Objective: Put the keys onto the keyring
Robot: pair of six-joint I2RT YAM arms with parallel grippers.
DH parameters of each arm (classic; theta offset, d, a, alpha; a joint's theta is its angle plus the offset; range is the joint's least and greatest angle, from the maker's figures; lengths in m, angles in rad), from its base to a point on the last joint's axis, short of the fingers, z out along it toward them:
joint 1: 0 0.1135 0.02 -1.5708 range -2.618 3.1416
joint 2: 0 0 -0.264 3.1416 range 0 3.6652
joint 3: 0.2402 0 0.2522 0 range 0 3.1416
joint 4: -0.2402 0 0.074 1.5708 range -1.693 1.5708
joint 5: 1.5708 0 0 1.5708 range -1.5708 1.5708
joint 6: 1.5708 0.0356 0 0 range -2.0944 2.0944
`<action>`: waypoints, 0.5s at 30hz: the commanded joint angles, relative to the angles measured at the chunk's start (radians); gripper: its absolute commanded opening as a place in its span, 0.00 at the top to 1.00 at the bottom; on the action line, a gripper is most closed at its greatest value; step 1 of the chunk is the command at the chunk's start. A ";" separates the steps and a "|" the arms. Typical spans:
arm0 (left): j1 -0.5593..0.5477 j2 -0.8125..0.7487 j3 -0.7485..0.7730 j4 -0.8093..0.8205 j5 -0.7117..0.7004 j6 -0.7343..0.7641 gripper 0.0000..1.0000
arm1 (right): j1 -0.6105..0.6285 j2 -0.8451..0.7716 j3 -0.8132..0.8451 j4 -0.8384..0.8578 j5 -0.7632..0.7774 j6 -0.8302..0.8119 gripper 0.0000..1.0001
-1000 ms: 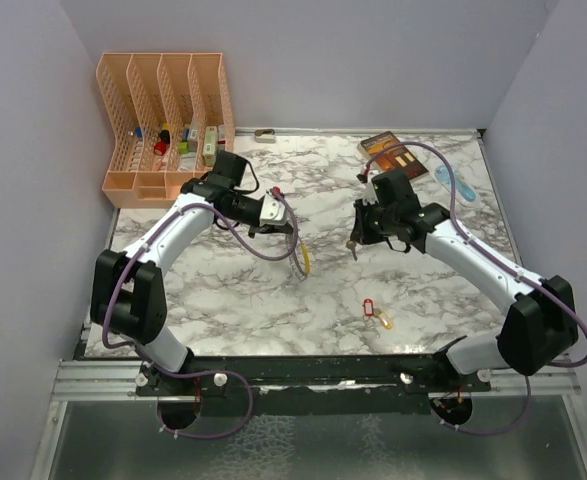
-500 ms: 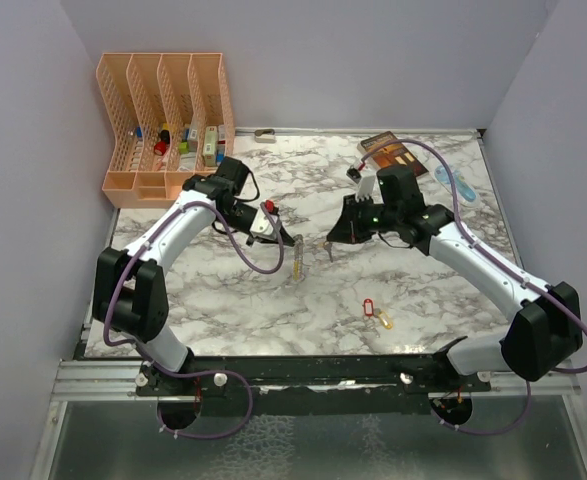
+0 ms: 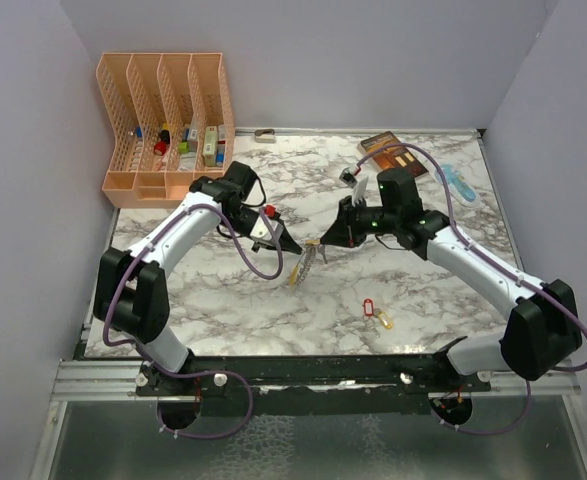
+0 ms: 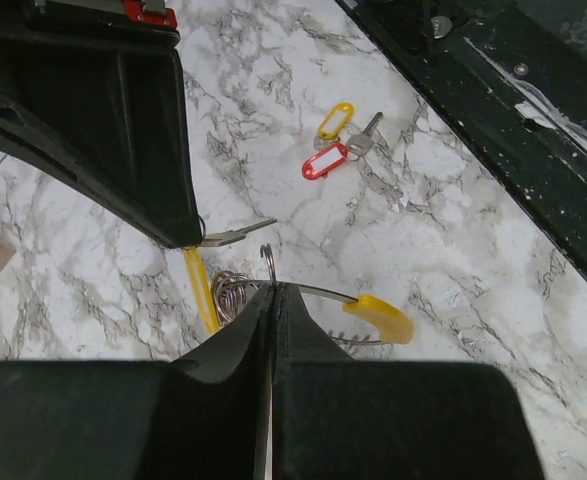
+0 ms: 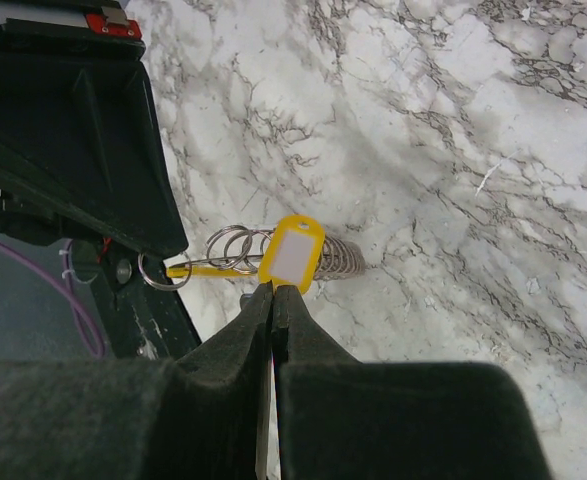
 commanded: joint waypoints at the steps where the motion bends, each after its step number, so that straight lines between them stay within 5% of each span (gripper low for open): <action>1: -0.002 -0.032 0.017 0.008 0.061 0.007 1.00 | 0.005 0.008 0.009 0.032 -0.026 -0.012 0.99; 15: 0.016 -0.080 -0.050 0.230 -0.100 -0.242 1.00 | 0.008 0.217 -0.036 -0.216 0.541 -0.020 0.99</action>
